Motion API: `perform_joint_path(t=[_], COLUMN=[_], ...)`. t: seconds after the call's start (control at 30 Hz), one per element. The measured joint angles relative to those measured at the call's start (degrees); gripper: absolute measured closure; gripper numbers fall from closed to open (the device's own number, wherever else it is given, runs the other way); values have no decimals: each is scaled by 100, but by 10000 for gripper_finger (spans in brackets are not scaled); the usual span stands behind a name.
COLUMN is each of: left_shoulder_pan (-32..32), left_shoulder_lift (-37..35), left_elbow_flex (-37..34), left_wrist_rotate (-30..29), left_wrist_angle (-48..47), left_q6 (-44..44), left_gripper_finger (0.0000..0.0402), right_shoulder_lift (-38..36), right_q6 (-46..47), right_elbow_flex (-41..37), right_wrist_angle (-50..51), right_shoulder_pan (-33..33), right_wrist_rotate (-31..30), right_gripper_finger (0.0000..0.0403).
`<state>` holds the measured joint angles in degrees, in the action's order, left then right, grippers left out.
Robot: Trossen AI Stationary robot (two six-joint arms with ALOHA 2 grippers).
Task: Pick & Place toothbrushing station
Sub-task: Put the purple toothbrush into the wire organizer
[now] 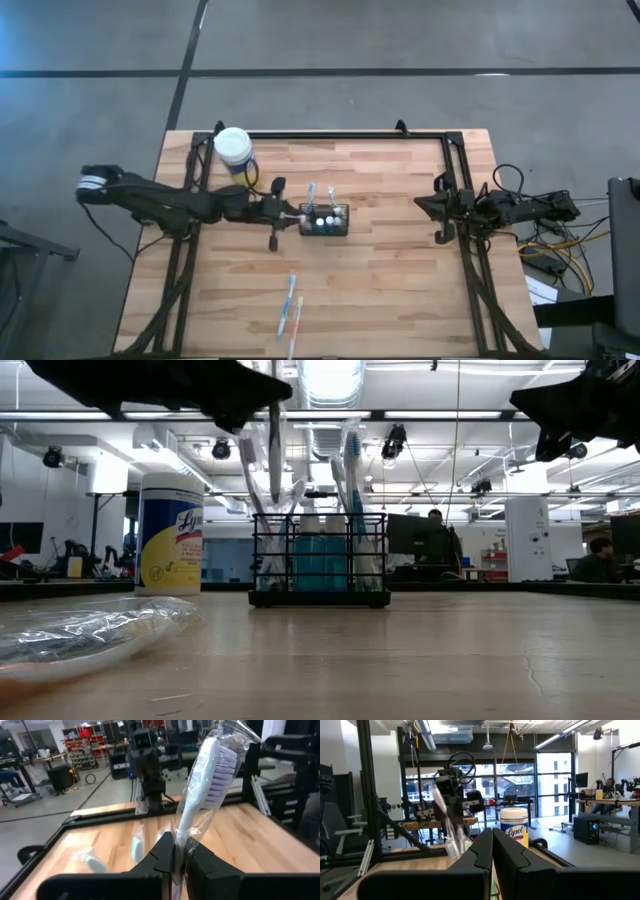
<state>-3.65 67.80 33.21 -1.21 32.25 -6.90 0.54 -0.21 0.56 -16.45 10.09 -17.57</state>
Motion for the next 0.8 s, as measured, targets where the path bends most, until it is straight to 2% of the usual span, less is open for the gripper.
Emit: perform_joint_path(t=[0.13, 0.23, 0.43, 0.57, 0.67, 0.8], left_shoulder_pan=[30, 27, -8, -10, -16, -14], left_shoulder_lift=[127, -65, -1093, -1635, -1907, -2057], left_elbow_flex=[92, 253, 782, 740, 522, 304], left_wrist_rotate=[-44, 13, 323, 713, 814, 809], left_wrist_angle=[3, -124, -1859, -2608, -2722, -2429], left_q6=[-135, -285, -384, -54, 28, -117], left_gripper_finger=[380, 380, 380, 380, 380, 380], right_shoulder_lift=[0, -2, 0, 0, 1, 0], right_q6=[0, 2, 2, -33, -82, -86], right_elbow_flex=[0, 0, 0, 0, 0, 0], right_wrist_angle=[-1, -2, -2, -2, -2, -2], right_shoulder_pan=[0, 0, 0, 0, 0, 0], right_wrist_rotate=[-1, -1, 1, 1, 1, 1], right_gripper_finger=[394, 394, 394, 394, 394, 394])
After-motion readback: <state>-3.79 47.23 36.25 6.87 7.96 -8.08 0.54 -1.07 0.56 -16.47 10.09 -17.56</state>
